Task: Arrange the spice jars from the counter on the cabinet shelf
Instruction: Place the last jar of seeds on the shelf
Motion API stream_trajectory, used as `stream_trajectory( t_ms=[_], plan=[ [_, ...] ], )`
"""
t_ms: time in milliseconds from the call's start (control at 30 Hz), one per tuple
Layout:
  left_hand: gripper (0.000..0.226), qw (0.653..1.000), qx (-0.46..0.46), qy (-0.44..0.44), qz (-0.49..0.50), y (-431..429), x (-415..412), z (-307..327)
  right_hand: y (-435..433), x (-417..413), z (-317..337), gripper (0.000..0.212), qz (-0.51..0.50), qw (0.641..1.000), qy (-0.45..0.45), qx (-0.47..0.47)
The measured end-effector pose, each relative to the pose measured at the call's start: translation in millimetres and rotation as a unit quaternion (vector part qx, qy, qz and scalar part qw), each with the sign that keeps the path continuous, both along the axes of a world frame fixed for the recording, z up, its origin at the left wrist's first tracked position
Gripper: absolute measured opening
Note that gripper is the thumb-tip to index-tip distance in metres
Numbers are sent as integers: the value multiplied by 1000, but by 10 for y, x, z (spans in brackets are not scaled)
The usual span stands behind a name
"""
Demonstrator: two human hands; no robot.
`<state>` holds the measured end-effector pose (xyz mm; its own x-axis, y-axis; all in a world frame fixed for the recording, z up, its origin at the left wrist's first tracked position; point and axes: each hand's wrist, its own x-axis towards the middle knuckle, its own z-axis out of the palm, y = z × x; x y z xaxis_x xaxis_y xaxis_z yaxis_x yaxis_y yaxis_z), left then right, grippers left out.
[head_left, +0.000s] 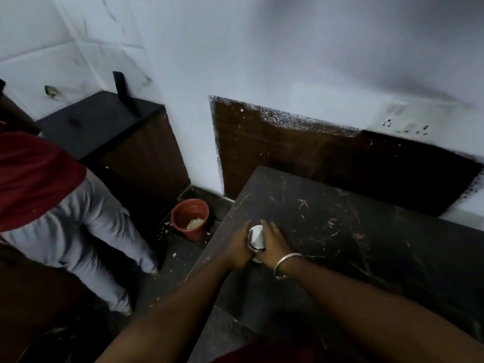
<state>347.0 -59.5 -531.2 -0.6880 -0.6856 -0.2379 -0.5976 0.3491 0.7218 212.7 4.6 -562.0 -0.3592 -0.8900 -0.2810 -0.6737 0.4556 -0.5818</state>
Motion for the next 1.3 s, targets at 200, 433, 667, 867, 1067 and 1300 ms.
stream_trajectory(
  t_ms=[200,433,667,867,1067,1300],
  plan=[
    [80,994,85,46,51,-10,-96,-160,6,-59,-98,91,-36,999,-11,-29],
    [63,990,87,109,9,-54,-73,-268,162,-206,2,76,-53,994,-80,-56],
    [41,939,252,225,71,42,-234,243,441,-516,746,60,-148,919,-313,-185],
    [55,794,459,394,69,301,-529,1116,827,-551,1555,34,-204,784,-464,-358],
    [56,739,504,445,25,578,-766,1647,1134,-378,1878,67,-114,812,-419,-390],
    [22,863,175,470,55,1054,-993,2029,1526,-475,2293,62,-143,749,-427,-486]
  ],
)
